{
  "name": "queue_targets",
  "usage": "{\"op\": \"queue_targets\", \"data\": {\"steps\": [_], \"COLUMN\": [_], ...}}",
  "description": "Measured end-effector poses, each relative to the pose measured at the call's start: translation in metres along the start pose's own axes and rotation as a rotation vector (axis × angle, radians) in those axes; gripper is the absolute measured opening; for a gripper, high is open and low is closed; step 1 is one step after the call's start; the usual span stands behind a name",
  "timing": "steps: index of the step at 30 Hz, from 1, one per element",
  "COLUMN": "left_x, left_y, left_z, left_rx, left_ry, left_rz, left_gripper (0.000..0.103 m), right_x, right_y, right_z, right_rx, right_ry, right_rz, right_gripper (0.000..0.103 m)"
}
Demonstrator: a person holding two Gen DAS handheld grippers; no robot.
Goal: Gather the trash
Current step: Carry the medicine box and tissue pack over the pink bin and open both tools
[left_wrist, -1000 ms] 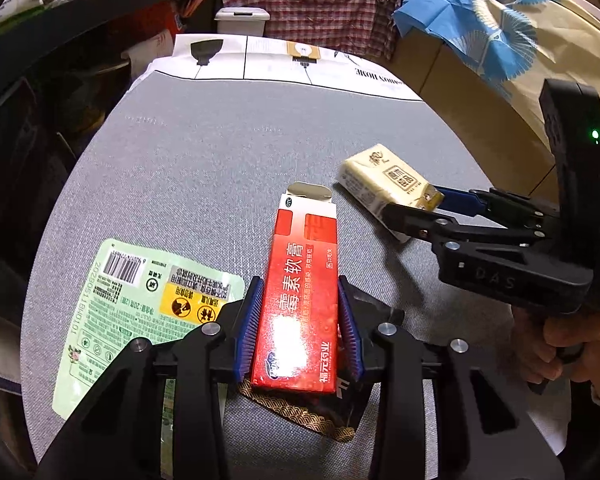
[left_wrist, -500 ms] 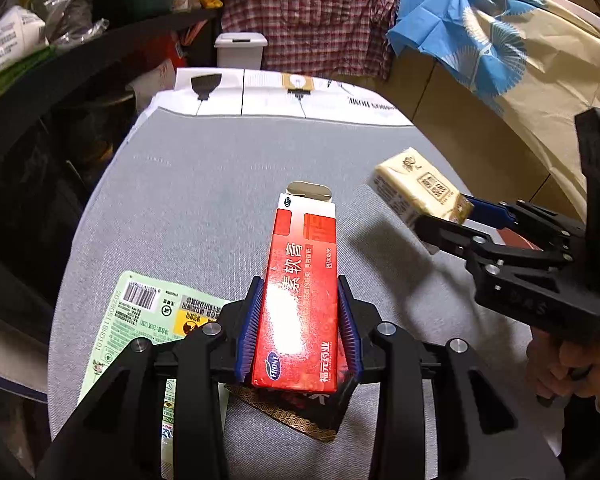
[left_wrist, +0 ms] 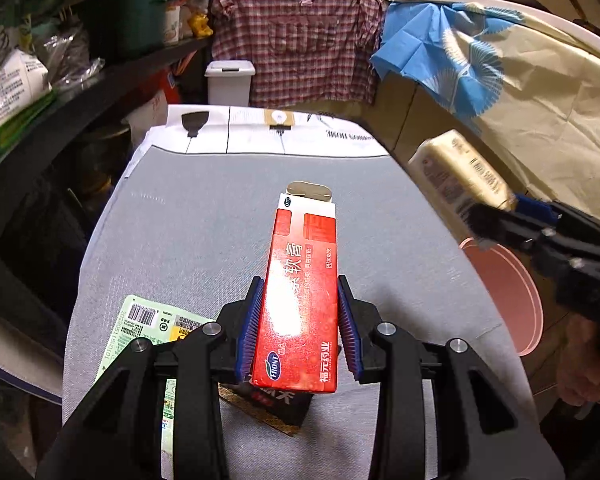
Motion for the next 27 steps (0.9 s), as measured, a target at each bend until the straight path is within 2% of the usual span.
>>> {"op": "queue_targets", "data": {"steps": [7, 12, 21, 24, 27], "left_x": [0.014, 0.023, 0.034, 0.034, 0.033], "left_y": [-0.006, -0.011, -0.02, -0.024, -0.027], "left_z": [0.012, 0.024, 0.048, 0.057, 0.068], "left_rx": [-0.007, -0.019, -0.04, -0.046, -0.055], "left_ry": [0.014, 0.01, 0.021, 0.033, 0.046], "left_rz": [0.025, 0.049, 0.062, 0.068, 0.071], "left_gripper": [0.035, 0.035, 0.035, 0.035, 0.035], "right_x": [0.053, 0.083, 0.102, 0.102, 0.106], "right_y": [-0.01, -0.006, 0.011, 0.017, 0.019], "right_z": [0.004, 0.026, 0.08, 0.095, 0.105], "right_rx": [-0.001, -0.037, -0.062, -0.113, -0.116], "right_ry": [-0.001, 0.029, 0.161, 0.155, 0.198], "right_rz": [0.058, 0.086, 0.135, 0.124, 0.139], "right_gripper": [0.053, 0.053, 0.053, 0.053, 0.053]}}
Point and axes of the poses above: each gripper's, at about its wrist camera, not at the fingertips, and x roughly against the way its jaws point, z to its right, y to its underside, the point moved 5 cm from there along -x, roughly the way its jaws point, and after that the axes turned 4 degrees about -x, right-handed, at the moved point
